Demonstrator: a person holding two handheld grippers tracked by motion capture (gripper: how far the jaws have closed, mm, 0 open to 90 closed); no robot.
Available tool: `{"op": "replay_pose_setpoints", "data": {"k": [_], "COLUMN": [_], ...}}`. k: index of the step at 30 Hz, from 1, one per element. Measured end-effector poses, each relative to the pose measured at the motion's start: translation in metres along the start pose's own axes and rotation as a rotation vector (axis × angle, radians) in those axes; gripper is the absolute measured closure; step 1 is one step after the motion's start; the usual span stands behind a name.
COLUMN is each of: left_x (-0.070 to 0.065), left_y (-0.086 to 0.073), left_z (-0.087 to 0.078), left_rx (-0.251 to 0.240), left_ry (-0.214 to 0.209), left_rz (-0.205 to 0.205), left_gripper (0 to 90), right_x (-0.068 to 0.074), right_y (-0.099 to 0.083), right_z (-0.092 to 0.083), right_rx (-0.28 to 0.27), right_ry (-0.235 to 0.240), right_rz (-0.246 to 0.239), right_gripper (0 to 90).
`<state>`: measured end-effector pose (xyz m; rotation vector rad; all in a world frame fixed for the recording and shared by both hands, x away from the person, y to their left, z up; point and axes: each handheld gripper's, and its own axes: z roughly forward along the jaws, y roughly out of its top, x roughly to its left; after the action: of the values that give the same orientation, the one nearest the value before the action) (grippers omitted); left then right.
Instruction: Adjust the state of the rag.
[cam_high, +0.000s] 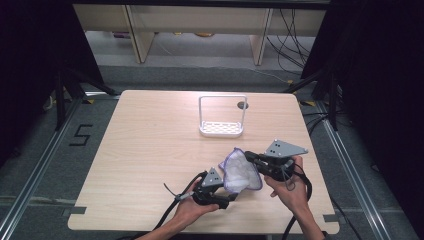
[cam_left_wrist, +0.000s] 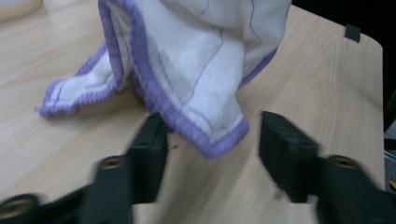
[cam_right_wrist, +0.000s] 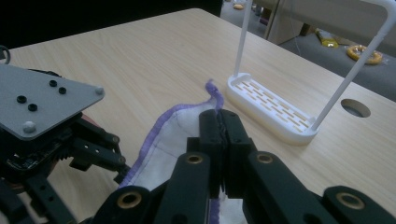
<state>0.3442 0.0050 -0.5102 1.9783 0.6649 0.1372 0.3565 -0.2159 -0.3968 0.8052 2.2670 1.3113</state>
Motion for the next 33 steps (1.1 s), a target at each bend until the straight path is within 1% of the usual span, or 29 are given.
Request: {"op": "replay_pose_setpoints", "data": {"k": [2,3,4,5,6,7,8,9,10,12,13,14,15,16,17,18,20,21,22,23,24,26,27,28,29,30,31,32,33], "left_x": [0.001,0.001,0.002,0.003,0.006,0.006,0.005,0.006,0.006,0.007,0.007,0.006,0.006,0.005,0.004,0.003,0.000,-0.001,-0.001,0.001,0.005,0.019,0.029,0.041,0.052,0.063,0.074,0.085,0.094], "left_y": [0.002,0.003,0.005,0.008,0.012,0.015,0.018,0.022,0.025,0.033,0.039,0.043,0.048,0.052,0.058,0.062,0.070,0.075,0.078,0.079,0.080,0.079,0.076,0.073,0.069,0.064,0.060,0.056,0.052], "left_z": [-0.003,-0.006,-0.010,-0.017,-0.024,-0.032,-0.043,-0.053,-0.063,-0.083,-0.094,-0.103,-0.114,-0.122,-0.131,-0.140,-0.154,-0.161,-0.165,-0.167,-0.168,-0.164,-0.159,-0.153,-0.147,-0.138,-0.130,-0.121,-0.113], "left_rx": [-0.009,-0.010,-0.005,0.004,0.006,0.001,0.006,0.013,0.016,0.026,0.042,0.029,0.040,0.033,0.040,0.044,0.032,0.051,0.057,0.053,0.064,0.086,0.099,0.109,0.122,0.136,0.160,0.179,0.183], "left_ry": [-0.017,-0.014,-0.019,-0.011,-0.019,-0.022,-0.015,-0.020,-0.020,-0.009,-0.009,-0.011,-0.012,-0.017,-0.009,-0.012,-0.017,-0.013,-0.011,-0.014,-0.010,0.000,0.002,-0.016,-0.024,-0.019,-0.019,-0.018,-0.010], "left_rz": [0.039,0.051,0.070,0.089,0.136,0.130,0.128,0.147,0.155,0.182,0.194,0.196,0.199,0.199,0.210,0.209,0.226,0.232,0.246,0.246,0.247,0.227,0.208,0.185,0.148,0.122,0.110,0.094,0.074], "left_gripper": [71.1,77.7,81.5,83.8,84.9,85.8,86.2,86.2,86.3,86.3,86.2,86.2,86.1,86.1,86.1,86.1,86.2,86.2,86.2,86.1,86.1,85.9,85.9,85.8,85.7,85.7,85.7,85.6,85.6], "right_x": [0.000,0.000,-0.001,0.000,0.000,-0.001,-0.001,0.000,-0.001,0.002,0.006,0.006,0.009,0.010,0.013,0.015,0.019,0.021,0.023,0.023,0.024,0.021,0.018,0.015,0.011,0.009,0.005,0.002,-0.001], "right_y": [0.000,0.001,0.001,0.001,0.002,0.003,0.005,0.007,0.009,0.012,0.014,0.017,0.020,0.022,0.025,0.028,0.035,0.038,0.041,0.043,0.045,0.046,0.044,0.041,0.038,0.033,0.028,0.023,0.018], "right_z": [-0.001,-0.002,-0.003,-0.004,-0.007,-0.007,-0.008,-0.010,-0.011,-0.011,-0.012,-0.011,-0.011,-0.010,-0.010,-0.010,-0.008,-0.006,-0.006,-0.005,-0.002,0.006,0.012,0.019,0.027,0.035,0.044,0.051,0.059], "right_rx": [-0.001,0.007,-0.006,-0.021,-0.017,-0.036,-0.039,-0.033,-0.044,-0.064,-0.060,-0.074,-0.088,-0.106,-0.104,-0.111,-0.132,-0.144,-0.138,-0.127,-0.128,-0.106,-0.089,-0.078,-0.049,-0.024,-0.008,0.023,0.048], "right_ry": [-0.005,-0.010,-0.015,-0.021,-0.021,-0.020,-0.004,-0.003,-0.004,0.020,0.035,0.039,0.047,0.051,0.073,0.074,0.087,0.093,0.106,0.109,0.110,0.114,0.103,0.092,0.095,0.087,0.079,0.064,0.050], "right_rz": [0.009,0.011,-0.005,0.003,0.008,0.005,0.007,0.015,-0.005,0.008,0.025,0.009,0.013,-0.018,-0.010,-0.008,-0.021,-0.024,-0.032,-0.037,-0.039,-0.040,-0.040,-0.030,-0.021,0.004,-0.008,0.000,-0.007], "right_gripper": [89.4,89.4,89.4,89.4,89.4,89.4,89.4,89.4,89.4,89.4,89.4,89.4,89.4,89.4,89.4,89.4,89.4,89.4,89.4,89.5,89.5,89.5,89.4,89.4,89.4,89.4,89.5,89.5,89.4]}}
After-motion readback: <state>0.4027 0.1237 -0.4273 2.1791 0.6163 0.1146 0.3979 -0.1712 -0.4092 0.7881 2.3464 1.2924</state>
